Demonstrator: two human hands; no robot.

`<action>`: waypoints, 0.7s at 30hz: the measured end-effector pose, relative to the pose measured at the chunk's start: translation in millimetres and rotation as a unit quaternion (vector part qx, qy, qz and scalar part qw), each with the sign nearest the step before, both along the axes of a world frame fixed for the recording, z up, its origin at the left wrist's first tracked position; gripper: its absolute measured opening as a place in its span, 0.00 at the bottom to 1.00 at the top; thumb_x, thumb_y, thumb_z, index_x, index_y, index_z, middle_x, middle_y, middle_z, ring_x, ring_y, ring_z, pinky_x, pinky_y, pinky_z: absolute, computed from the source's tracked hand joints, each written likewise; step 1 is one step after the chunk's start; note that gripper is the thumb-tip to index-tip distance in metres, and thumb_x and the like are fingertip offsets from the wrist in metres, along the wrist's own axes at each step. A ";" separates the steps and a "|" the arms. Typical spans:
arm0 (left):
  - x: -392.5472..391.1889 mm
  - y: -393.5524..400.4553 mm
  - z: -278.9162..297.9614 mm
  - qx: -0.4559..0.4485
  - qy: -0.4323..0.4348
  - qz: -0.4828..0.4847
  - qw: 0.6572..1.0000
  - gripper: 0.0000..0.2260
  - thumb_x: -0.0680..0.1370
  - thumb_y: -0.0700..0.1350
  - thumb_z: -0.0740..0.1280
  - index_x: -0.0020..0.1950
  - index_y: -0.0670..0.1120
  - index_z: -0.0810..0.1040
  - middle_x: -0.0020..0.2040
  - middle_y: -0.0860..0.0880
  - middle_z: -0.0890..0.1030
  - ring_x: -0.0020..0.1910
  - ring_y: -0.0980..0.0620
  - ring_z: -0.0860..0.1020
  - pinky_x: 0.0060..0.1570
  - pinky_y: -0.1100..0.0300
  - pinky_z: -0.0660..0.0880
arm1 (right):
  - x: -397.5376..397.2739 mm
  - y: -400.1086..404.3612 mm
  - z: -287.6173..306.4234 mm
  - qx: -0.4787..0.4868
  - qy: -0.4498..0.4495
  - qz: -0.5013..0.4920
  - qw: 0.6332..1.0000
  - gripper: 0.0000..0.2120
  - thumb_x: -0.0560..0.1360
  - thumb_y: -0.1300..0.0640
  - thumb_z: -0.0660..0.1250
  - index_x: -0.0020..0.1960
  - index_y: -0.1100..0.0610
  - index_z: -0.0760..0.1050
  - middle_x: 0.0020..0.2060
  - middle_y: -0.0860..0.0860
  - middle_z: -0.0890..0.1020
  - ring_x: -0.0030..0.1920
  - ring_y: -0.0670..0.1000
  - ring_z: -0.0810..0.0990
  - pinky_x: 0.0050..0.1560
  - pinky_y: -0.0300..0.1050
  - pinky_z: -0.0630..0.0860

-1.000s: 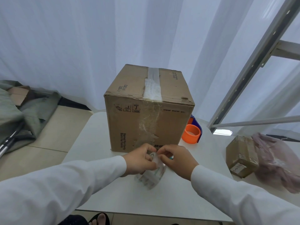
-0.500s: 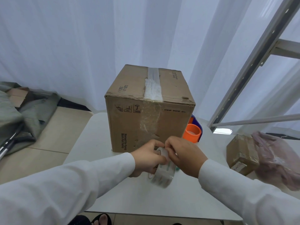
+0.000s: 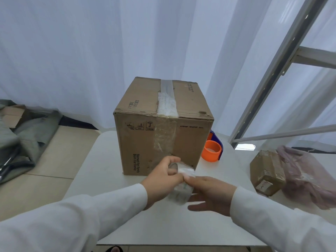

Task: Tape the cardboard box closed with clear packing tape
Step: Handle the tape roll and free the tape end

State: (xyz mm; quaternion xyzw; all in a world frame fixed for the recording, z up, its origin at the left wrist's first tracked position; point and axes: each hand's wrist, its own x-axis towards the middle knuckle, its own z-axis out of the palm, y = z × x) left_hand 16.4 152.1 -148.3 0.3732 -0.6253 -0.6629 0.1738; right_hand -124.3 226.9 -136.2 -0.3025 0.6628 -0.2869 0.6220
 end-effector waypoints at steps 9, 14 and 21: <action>7.5 -11.3 11.3 -0.437 -0.277 -0.093 0.851 0.25 0.76 0.61 0.58 0.71 0.54 0.65 0.66 0.51 0.69 0.65 0.51 0.67 0.61 0.52 0.70 | 1.8 -2.6 -6.9 -0.127 0.190 0.126 0.965 0.07 0.73 0.49 0.66 0.48 0.48 0.79 0.42 0.46 0.81 0.41 0.45 0.78 0.44 0.38 0.73; 7.4 -12.2 7.3 -0.472 -0.264 -0.138 0.830 0.13 0.79 0.49 0.58 0.57 0.48 0.79 0.55 0.48 0.77 0.54 0.46 0.75 0.54 0.52 0.72 | 3.3 -5.3 -5.6 -0.121 0.229 0.134 0.957 0.06 0.73 0.52 0.65 0.49 0.48 0.78 0.48 0.50 0.82 0.50 0.53 0.80 0.51 0.46 0.78; 7.3 -19.8 8.2 -0.451 -0.264 -0.092 0.848 0.09 0.74 0.44 0.62 0.43 0.47 0.82 0.42 0.48 0.84 0.42 0.47 0.81 0.45 0.52 0.79 | 7.6 -9.0 -9.2 -0.094 0.269 0.162 0.945 0.16 0.73 0.48 0.66 0.58 0.52 0.77 0.56 0.51 0.81 0.53 0.52 0.79 0.56 0.49 0.78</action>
